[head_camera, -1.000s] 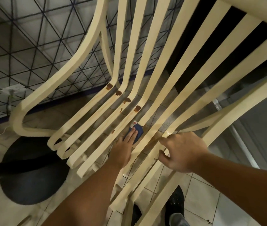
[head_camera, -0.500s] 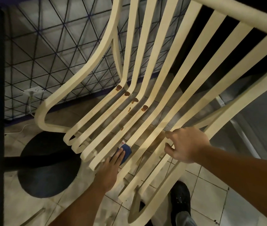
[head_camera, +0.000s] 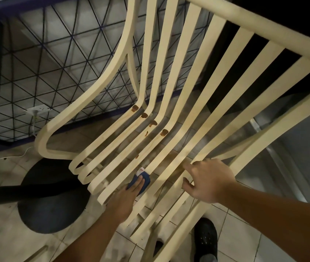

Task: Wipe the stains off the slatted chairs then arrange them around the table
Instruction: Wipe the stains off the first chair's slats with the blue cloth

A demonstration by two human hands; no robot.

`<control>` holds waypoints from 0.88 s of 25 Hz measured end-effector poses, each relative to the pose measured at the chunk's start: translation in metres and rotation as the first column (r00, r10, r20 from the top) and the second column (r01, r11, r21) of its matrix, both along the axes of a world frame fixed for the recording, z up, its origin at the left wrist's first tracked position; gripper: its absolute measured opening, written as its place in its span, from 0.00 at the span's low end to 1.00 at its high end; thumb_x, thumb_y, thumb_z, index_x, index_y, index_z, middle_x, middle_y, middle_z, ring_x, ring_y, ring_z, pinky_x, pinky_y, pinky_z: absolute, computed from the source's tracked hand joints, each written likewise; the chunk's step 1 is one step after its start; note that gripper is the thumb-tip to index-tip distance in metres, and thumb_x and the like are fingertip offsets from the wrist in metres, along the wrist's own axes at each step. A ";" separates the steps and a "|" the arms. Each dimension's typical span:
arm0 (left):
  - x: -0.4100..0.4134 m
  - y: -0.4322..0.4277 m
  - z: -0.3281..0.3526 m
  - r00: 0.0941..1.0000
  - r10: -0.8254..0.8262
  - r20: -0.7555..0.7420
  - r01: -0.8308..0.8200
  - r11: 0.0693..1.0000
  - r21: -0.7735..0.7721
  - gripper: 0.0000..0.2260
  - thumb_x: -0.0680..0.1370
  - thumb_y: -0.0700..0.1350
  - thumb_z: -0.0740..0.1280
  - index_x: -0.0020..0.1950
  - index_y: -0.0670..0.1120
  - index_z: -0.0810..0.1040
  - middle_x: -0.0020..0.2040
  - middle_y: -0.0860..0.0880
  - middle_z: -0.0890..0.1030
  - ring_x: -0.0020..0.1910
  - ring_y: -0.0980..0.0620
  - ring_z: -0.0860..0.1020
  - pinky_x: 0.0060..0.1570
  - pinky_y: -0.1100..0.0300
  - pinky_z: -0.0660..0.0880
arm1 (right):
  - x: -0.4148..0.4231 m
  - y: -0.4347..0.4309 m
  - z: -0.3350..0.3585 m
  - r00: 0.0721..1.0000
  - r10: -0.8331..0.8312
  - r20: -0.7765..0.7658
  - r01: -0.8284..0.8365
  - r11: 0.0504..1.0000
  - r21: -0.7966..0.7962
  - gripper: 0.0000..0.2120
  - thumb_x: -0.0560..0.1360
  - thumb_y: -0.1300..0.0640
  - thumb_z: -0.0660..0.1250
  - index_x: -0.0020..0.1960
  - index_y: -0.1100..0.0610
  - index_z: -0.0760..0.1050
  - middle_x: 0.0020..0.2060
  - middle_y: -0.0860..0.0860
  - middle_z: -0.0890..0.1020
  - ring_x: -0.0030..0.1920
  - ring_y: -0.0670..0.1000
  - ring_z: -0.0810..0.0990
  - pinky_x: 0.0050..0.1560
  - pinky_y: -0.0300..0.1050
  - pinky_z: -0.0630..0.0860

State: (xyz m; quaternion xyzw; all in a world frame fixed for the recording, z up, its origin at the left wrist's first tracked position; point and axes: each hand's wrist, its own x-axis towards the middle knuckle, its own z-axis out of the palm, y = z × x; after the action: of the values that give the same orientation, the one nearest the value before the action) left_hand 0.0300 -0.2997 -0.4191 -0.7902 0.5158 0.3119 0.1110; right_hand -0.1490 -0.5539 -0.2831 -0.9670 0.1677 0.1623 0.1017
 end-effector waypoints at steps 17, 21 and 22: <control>-0.008 -0.167 -0.027 0.985 -0.083 0.152 0.104 0.986 -0.130 0.40 0.82 0.41 0.64 0.84 0.47 0.38 0.84 0.51 0.40 0.76 0.42 0.65 0.66 0.51 0.73 | 0.001 -0.002 0.002 1.000 -0.025 -0.004 0.025 0.995 0.097 0.23 0.78 0.35 0.53 0.66 0.47 0.64 0.33 0.46 0.70 0.35 0.52 0.76 0.38 0.44 0.76; -0.005 -0.086 -0.038 0.994 0.066 0.082 -0.041 0.959 -0.281 0.46 0.69 0.41 0.78 0.82 0.47 0.58 0.82 0.50 0.60 0.66 0.43 0.78 0.54 0.51 0.81 | 0.000 0.000 0.003 1.000 -0.025 0.000 0.025 0.997 0.069 0.23 0.78 0.35 0.53 0.67 0.46 0.63 0.34 0.46 0.71 0.35 0.49 0.75 0.38 0.44 0.77; -0.005 -0.067 -0.037 0.996 0.064 0.068 -0.043 0.960 -0.276 0.47 0.64 0.41 0.82 0.80 0.46 0.65 0.79 0.48 0.68 0.61 0.43 0.81 0.49 0.52 0.83 | 0.000 0.000 0.002 1.000 -0.020 -0.002 0.020 0.998 0.059 0.23 0.79 0.35 0.53 0.68 0.46 0.63 0.33 0.45 0.71 0.35 0.49 0.74 0.38 0.44 0.76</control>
State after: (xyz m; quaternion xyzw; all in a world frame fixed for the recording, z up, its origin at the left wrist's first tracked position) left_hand 0.0247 -0.3666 -0.4564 -0.8230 0.5277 0.2100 0.0117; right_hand -0.1491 -0.5540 -0.2806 -0.9617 0.1728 0.1671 0.1318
